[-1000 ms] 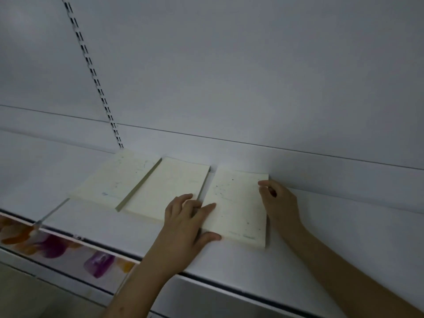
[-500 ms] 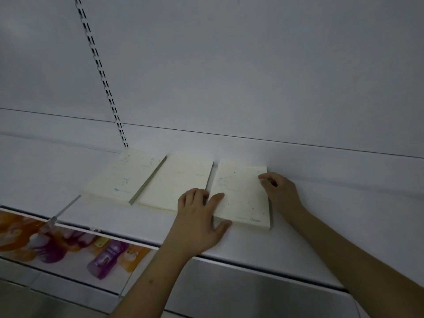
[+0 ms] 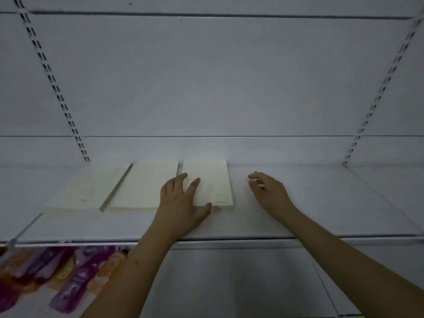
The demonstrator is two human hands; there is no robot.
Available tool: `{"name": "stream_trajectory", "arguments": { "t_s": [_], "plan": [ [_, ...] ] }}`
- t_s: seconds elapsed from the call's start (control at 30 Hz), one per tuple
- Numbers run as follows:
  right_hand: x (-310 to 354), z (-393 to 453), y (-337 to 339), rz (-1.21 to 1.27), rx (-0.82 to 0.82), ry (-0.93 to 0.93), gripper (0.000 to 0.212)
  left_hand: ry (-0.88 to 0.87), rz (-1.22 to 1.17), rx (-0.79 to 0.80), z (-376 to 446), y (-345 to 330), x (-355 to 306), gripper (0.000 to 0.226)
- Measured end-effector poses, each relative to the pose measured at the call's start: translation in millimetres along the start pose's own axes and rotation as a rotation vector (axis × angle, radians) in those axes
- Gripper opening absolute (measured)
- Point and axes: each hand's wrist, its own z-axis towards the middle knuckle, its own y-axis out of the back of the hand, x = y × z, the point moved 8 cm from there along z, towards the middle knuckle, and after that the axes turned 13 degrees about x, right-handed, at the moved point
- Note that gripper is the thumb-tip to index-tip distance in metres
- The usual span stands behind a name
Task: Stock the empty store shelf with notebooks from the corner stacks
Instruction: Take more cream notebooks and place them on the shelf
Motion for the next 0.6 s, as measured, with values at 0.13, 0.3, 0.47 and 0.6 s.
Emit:
{"name": "stream_trajectory", "arguments": {
  "t_s": [0.13, 0.3, 0.47, 0.6],
  "plan": [
    [5, -33, 74, -0.016, -0.165, 0.02, 0.034, -0.209, -0.162, -0.018, 12, 14, -97, 0.073],
    [-6, -90, 181, -0.202, -0.369, 0.02, 0.045, -0.487, -0.301, 0.091, 19, -19, -243, 0.063],
    [-70, -176, 295, -0.4, -0.554, -0.118, 0.052, -0.683, -0.355, 0.183, 30, -54, -383, 0.063],
    [-143, -261, 393, -0.462, -0.652, -0.284, 0.055, -0.826, -0.406, 0.222, 35, -83, -512, 0.067]
  ]
}}
